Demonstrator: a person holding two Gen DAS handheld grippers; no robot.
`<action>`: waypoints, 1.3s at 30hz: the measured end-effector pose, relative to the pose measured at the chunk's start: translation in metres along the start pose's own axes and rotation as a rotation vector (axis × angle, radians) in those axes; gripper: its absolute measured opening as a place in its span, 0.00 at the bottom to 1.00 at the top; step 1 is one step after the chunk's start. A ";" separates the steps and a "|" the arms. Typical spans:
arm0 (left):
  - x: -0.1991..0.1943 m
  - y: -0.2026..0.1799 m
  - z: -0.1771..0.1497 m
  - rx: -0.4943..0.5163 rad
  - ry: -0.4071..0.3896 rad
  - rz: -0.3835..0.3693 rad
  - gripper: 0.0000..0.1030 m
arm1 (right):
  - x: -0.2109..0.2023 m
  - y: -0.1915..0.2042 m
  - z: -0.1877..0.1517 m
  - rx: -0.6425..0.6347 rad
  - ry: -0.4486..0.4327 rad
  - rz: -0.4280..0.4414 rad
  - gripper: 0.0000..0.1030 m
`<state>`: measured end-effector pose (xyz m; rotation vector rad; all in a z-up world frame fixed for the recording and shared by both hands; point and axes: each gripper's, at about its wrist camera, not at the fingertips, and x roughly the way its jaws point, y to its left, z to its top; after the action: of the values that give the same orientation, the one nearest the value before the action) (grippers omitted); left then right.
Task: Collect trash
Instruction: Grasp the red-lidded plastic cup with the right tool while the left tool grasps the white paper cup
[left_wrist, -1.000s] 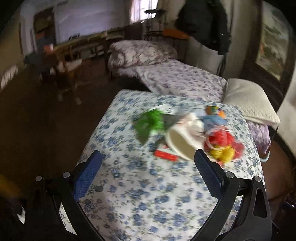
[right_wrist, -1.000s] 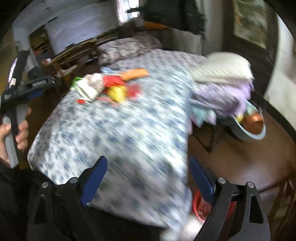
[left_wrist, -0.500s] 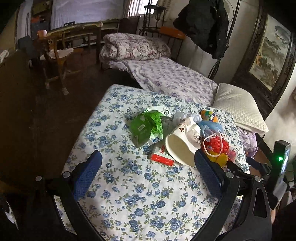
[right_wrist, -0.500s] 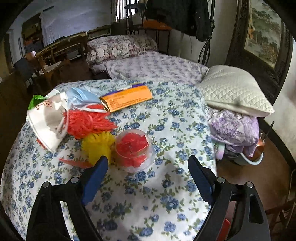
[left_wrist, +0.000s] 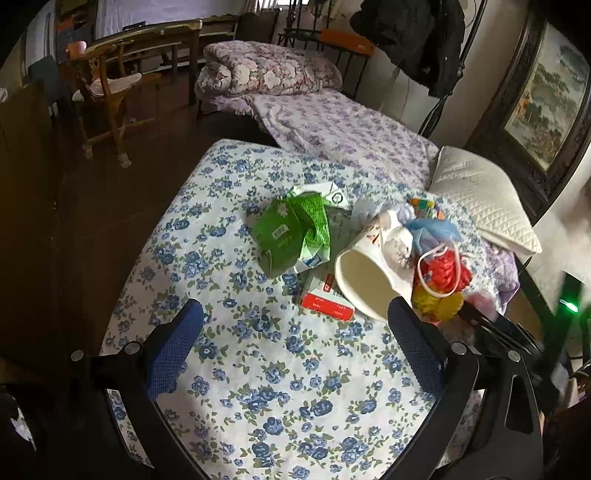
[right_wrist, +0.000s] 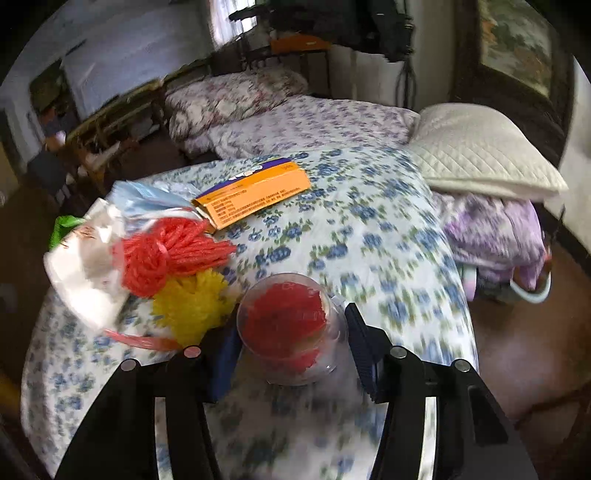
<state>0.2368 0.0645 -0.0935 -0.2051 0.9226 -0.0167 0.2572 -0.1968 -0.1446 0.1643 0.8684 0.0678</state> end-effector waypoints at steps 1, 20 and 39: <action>0.002 -0.002 0.000 0.011 0.004 0.016 0.93 | -0.011 -0.001 -0.013 0.035 -0.020 0.010 0.52; 0.037 -0.041 0.011 0.397 -0.074 0.100 0.93 | -0.027 -0.024 -0.048 0.151 -0.036 0.135 0.52; 0.069 -0.086 0.000 0.466 0.006 -0.029 0.59 | -0.027 -0.028 -0.048 0.176 -0.040 0.163 0.53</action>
<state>0.2851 -0.0270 -0.1318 0.2148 0.8970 -0.2566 0.2030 -0.2224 -0.1590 0.3998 0.8192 0.1398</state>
